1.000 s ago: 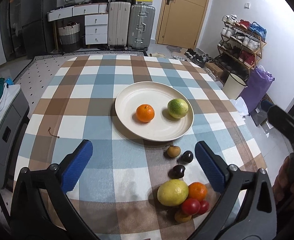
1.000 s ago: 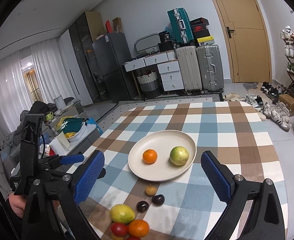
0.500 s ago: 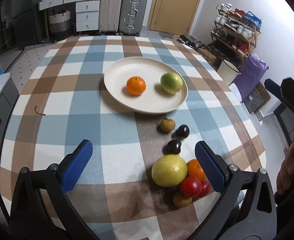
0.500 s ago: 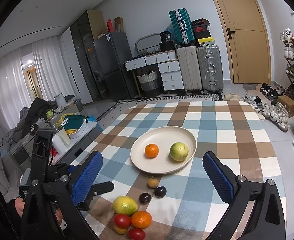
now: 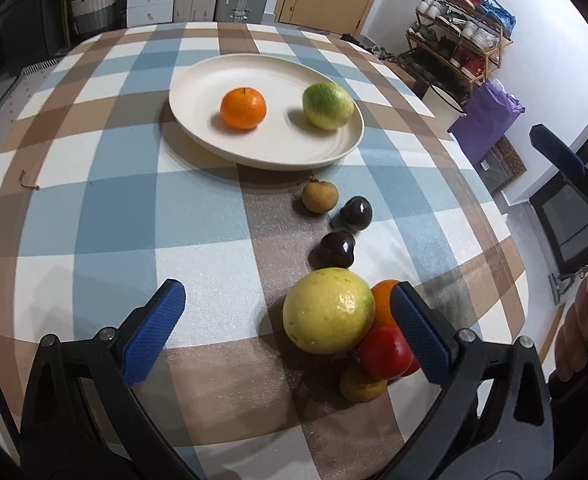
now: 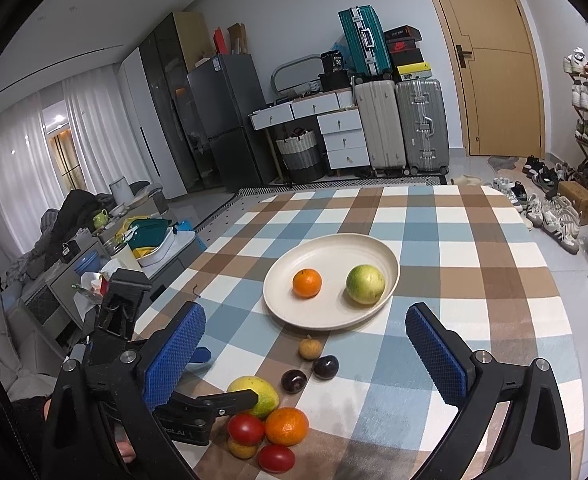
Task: Organize fruits
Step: 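Close the left gripper around the large yellow citrus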
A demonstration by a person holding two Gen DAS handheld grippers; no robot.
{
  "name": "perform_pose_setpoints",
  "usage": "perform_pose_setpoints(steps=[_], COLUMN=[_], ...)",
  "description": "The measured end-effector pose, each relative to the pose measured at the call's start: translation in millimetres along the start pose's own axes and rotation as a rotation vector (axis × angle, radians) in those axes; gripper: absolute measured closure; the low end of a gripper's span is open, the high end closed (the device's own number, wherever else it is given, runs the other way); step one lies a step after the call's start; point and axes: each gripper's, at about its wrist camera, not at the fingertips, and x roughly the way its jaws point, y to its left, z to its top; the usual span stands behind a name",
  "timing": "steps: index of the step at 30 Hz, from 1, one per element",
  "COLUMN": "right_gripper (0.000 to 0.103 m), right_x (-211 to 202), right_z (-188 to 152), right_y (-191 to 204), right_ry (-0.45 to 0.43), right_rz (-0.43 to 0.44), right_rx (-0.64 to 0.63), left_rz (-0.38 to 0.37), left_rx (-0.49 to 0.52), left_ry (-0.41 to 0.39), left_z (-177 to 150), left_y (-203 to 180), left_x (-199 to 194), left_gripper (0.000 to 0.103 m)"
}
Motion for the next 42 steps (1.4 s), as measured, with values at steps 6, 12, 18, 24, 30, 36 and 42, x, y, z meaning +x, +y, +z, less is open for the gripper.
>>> perform_pose_setpoints(steps=[6, 12, 18, 24, 30, 36, 42], right_gripper=[0.001, 0.001, 0.001, 0.001, 0.001, 0.001, 0.001], right_x=[2.8, 3.4, 3.7, 6.1, 5.6, 5.4, 5.4], right_z=[-3.9, -5.4, -6.4, -12.6, -13.8, -13.1, -12.2], right_y=[-2.4, -2.9, -3.0, -4.7, -5.0, -5.6, -5.8], right_ry=[0.013, 0.016, 0.019, 0.025, 0.027, 0.026, 0.027], right_rz=[0.002, 0.005, 0.003, 0.002, 0.002, 0.003, 0.002], right_rx=[0.011, 0.012, 0.016, 0.028, 0.031, 0.03, 0.033], left_rz=[-0.008, -0.045, -0.07, -0.085, -0.136, -0.171, -0.191], left_rx=[-0.008, -0.015, -0.01, 0.0, -0.009, -0.012, -0.031], left_ry=[0.03, 0.043, 0.051, 0.064, 0.067, 0.045, 0.043], left_z=[-2.7, -3.6, -3.4, -3.7, -3.9, -3.3, -3.2], left_y=[1.6, 2.4, 1.3, 0.1, 2.1, 2.2, 6.4], left_x=[9.1, 13.4, 17.3, 19.6, 18.4, 16.5, 16.6], left_gripper=[0.001, 0.002, 0.012, 0.018, 0.044, 0.056, 0.056])
